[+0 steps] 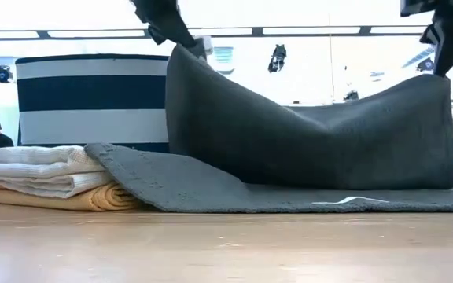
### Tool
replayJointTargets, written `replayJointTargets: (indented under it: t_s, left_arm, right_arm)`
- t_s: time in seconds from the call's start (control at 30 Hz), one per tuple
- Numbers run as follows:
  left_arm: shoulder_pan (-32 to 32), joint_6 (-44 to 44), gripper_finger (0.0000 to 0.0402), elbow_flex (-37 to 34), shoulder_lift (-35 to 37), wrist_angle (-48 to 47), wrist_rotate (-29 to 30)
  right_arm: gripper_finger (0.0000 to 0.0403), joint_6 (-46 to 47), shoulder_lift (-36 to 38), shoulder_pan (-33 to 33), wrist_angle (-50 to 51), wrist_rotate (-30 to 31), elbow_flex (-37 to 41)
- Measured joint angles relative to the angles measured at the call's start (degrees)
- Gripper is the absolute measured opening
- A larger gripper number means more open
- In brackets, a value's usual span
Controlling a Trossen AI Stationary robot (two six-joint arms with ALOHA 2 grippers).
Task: Fold towel
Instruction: Fold the gray kitchen towel
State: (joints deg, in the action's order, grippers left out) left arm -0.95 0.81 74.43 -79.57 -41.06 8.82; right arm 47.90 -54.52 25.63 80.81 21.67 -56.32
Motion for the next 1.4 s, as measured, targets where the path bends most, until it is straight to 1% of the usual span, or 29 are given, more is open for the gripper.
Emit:
replayJointTargets:
  t_s: [0.07,0.1,0.17,0.23,0.33,0.4,0.5,0.6,0.7,0.77,0.87,1.03,1.17,1.3,1.4]
  left_arm:
    - [-1.17,0.78,0.0000,-1.70,0.24,2.32,-2.04]
    - [-1.73,0.86,0.0000,-2.33,0.24,2.75,-2.54]
    - [-2.45,0.60,0.0000,-3.17,0.17,4.50,-2.79]
    - [-2.42,-0.08,0.0000,-3.23,0.51,7.12,-2.77]
    - [-1.85,-1.17,0.0000,-2.03,0.98,8.62,-2.06]
    - [-1.66,-2.07,0.0000,-0.48,0.98,9.23,-1.74]
    - [-1.66,-3.54,0.0000,1.46,1.00,12.07,-1.40]
    - [-1.73,-4.25,0.0000,2.21,1.04,13.76,-2.16]
    - [-1.84,-4.30,0.0000,1.81,1.05,14.03,-2.80]
    - [-1.92,-4.19,0.0000,0.43,1.05,13.38,-3.05]
    - [-1.99,-2.96,0.0000,-1.79,0.98,11.72,-5.43]
    - [-2.62,0.68,0.0000,-7.23,0.98,12.95,-9.59]
    - [-3.63,2.02,0.0000,-11.40,0.98,16.30,-12.58]
    - [-4.53,4.25,0.0000,-14.37,0.98,20.19,-16.19]
    - [-5.50,6.25,0.0000,-16.17,0.59,22.59,-18.33]
  right_arm:
    - [0.0000,-1.10,-0.11,0.00,-1.16,-2.08,1.30]
    - [0.0000,-1.21,-0.08,0.02,-0.73,-2.12,1.45]
    - [0.0000,-1.51,-0.02,-0.02,1.07,0.13,0.69]
    - [0.0000,-1.93,-0.04,-0.02,4.13,5.09,-2.09]
    - [0.0000,-2.25,0.05,-0.03,9.49,14.52,-8.34]
    - [0.0000,-6.57,0.66,-0.08,8.48,20.17,-12.07]
    - [0.0000,-11.46,1.96,-0.12,8.04,25.67,-16.95]
    - [0.0000,-14.43,2.26,-0.19,8.65,28.38,-18.90]
    - [0.0000,-13.87,2.68,-0.15,9.09,26.88,-18.06]
    - [0.0000,-12.05,3.03,-0.13,9.10,23.71,-16.58]
    - [0.0000,-10.52,2.98,-0.02,8.80,16.61,-12.84]
    - [0.0000,-5.56,2.31,0.00,7.13,5.96,-3.50]
    - [0.0000,-4.14,2.27,0.43,0.75,-2.19,3.83]
    - [0.0000,-3.43,1.73,1.69,-5.97,-6.92,8.27]
    - [0.0000,-1.35,0.32,3.10,-7.27,-7.89,9.99]
